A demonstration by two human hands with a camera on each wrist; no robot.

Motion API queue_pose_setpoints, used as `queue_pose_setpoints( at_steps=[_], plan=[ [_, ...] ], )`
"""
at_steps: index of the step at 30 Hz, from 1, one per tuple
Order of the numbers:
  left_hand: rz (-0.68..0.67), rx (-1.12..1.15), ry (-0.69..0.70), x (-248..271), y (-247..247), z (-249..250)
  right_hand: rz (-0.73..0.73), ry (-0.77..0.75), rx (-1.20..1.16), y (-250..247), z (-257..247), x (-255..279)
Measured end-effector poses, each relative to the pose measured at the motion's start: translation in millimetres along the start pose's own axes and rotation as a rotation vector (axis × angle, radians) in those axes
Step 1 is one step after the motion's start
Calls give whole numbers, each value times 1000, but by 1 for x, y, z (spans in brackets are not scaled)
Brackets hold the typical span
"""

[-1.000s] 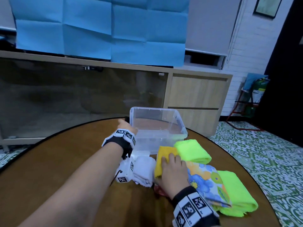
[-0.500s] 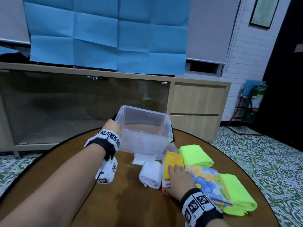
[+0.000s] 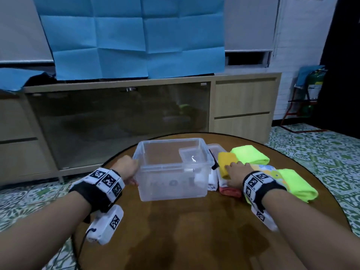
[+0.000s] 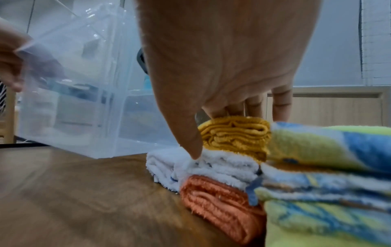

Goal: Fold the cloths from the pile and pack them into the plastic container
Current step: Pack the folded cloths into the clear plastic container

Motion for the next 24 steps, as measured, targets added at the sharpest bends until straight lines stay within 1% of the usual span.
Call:
queue_pose_setpoints(
  at_steps=[5, 8, 11, 16, 18, 20, 22, 23, 24],
  plan=[
    [-22, 85, -59, 14, -8, -22, -68, 28, -106, -4, -1, 11],
    [-2, 37, -60, 20, -20, -30, -105, 37, -150, -2, -1, 11],
    [-16, -31, -52, 22, -26, -38, -109, 24, -99, -2, -7, 8],
    [-98, -86, -61, 22, -12, -44, -91, 9, 23, -4, -12, -1],
    [-117, -157, -48, 20, -9, -40, -82, 6, 35, -1, -12, -4],
    [-66, -385, -9, 15, -12, -31, -68, 12, 5, 2, -12, -8],
    [58, -608, 38, 10, -19, -20, -17, 26, -51, 2, -9, -11],
    [107, -640, 61, 5, -20, -17, 24, 26, -82, 2, -7, -12],
    [133, -618, 70, -2, -17, -14, 63, 19, -106, 2, -6, -13]
  ],
)
Point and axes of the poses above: each hand's wrist, its own x-axis away from the middle knuckle, its own y-axis out of the palm, z = x × y, the point moved 2 cm from there along -x, towards the middle knuckle, and after that the axes turned 4 degrees about x, right-handed, at the moved point
